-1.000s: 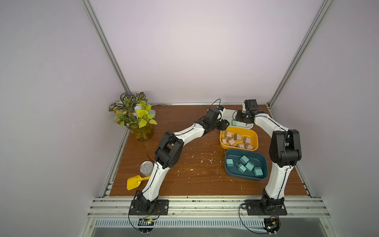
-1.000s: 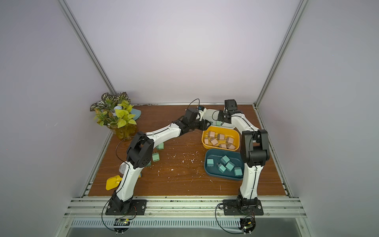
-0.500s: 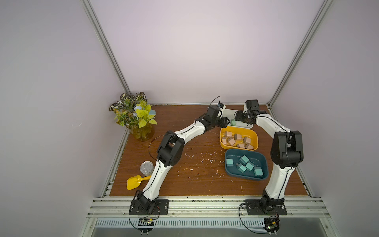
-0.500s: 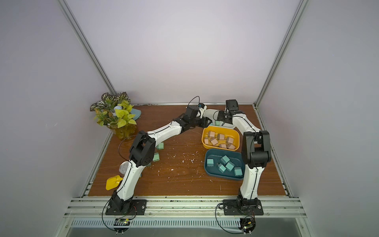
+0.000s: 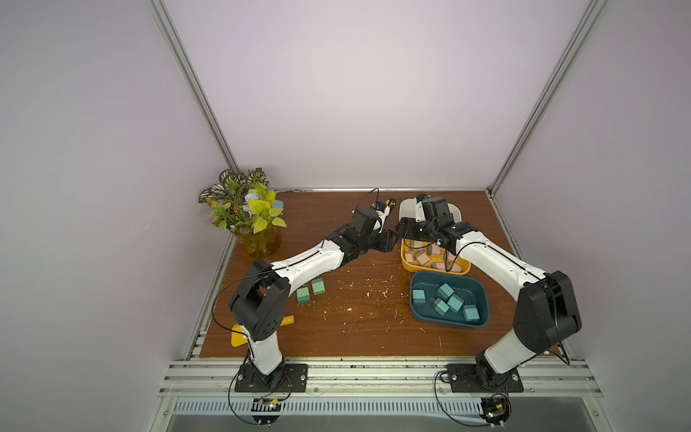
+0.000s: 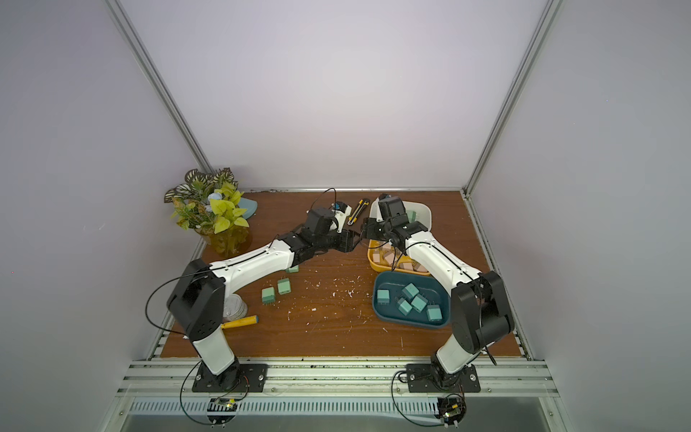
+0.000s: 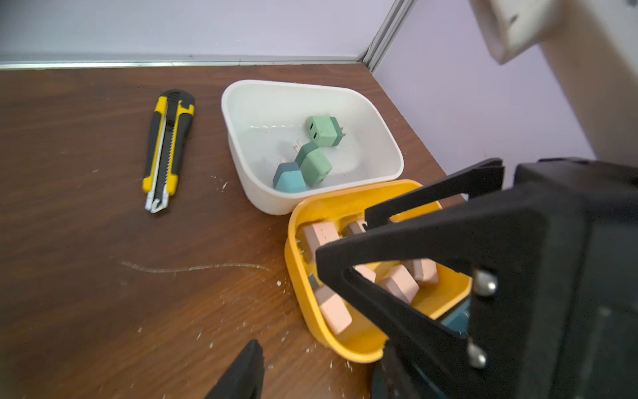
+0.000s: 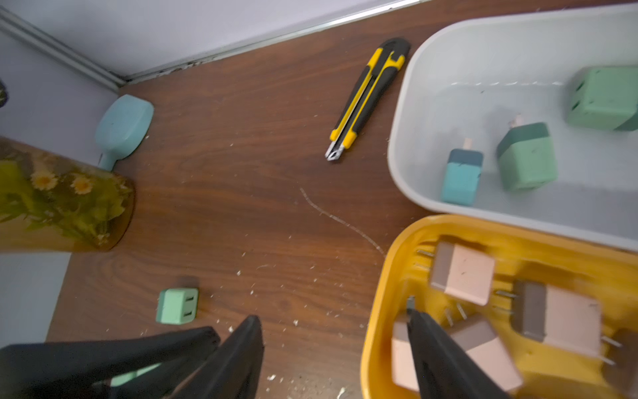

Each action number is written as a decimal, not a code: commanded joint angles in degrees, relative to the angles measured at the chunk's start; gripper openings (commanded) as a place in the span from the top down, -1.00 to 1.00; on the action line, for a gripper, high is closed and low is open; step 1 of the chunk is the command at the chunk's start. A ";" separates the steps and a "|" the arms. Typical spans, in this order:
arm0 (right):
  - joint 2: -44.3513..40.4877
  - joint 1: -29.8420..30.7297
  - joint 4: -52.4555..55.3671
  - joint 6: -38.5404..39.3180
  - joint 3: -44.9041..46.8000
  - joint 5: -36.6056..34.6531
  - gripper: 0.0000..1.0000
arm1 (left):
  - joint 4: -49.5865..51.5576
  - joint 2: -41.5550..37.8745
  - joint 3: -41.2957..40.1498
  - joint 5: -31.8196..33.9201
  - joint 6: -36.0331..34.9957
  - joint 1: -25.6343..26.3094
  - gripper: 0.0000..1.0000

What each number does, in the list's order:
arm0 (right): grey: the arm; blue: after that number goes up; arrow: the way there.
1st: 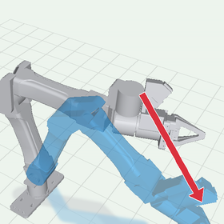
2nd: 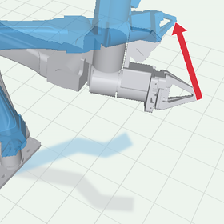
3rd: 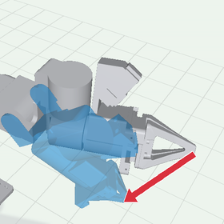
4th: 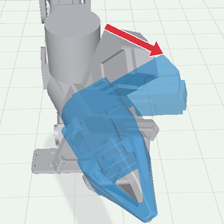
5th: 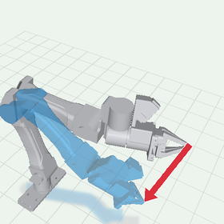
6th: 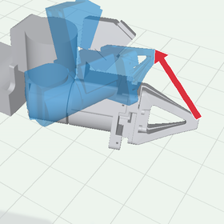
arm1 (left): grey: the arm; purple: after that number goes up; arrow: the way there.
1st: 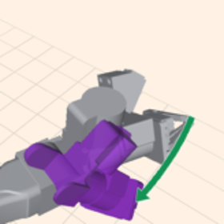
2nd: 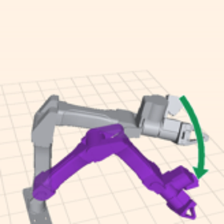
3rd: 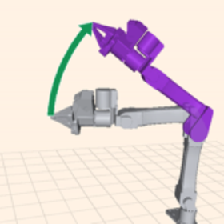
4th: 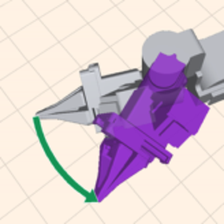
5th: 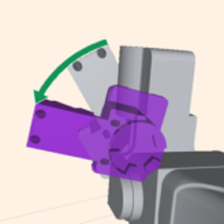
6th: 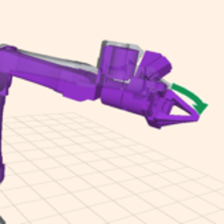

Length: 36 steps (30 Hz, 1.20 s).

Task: Place the plugs by color into the storage box
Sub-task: Place the plug in the storage box, then pick up the plug from the center of the board.

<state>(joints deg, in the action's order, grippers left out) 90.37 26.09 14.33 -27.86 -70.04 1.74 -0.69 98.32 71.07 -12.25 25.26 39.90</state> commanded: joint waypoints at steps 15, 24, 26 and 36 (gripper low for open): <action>-8.90 21.34 -6.56 -11.65 7.10 -5.64 -0.42 | 9.72 -35.04 -27.65 17.34 -0.25 -1.98 -0.22; -3.65 28.90 -6.61 -12.06 3.51 -7.80 -0.42 | 12.53 -40.60 -36.18 24.31 3.47 -3.29 -0.27; -3.23 29.68 -6.94 -12.01 3.35 -7.72 -0.42 | 12.89 -40.32 -37.15 25.78 5.06 -3.34 -0.27; -2.58 30.66 -7.17 -11.68 4.22 -8.21 -0.42 | 10.09 -40.35 -43.03 28.93 8.21 -4.08 -0.31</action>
<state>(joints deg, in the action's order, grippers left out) 87.81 56.51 8.78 -39.07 -64.60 -5.74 10.44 57.84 29.17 14.57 31.68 36.77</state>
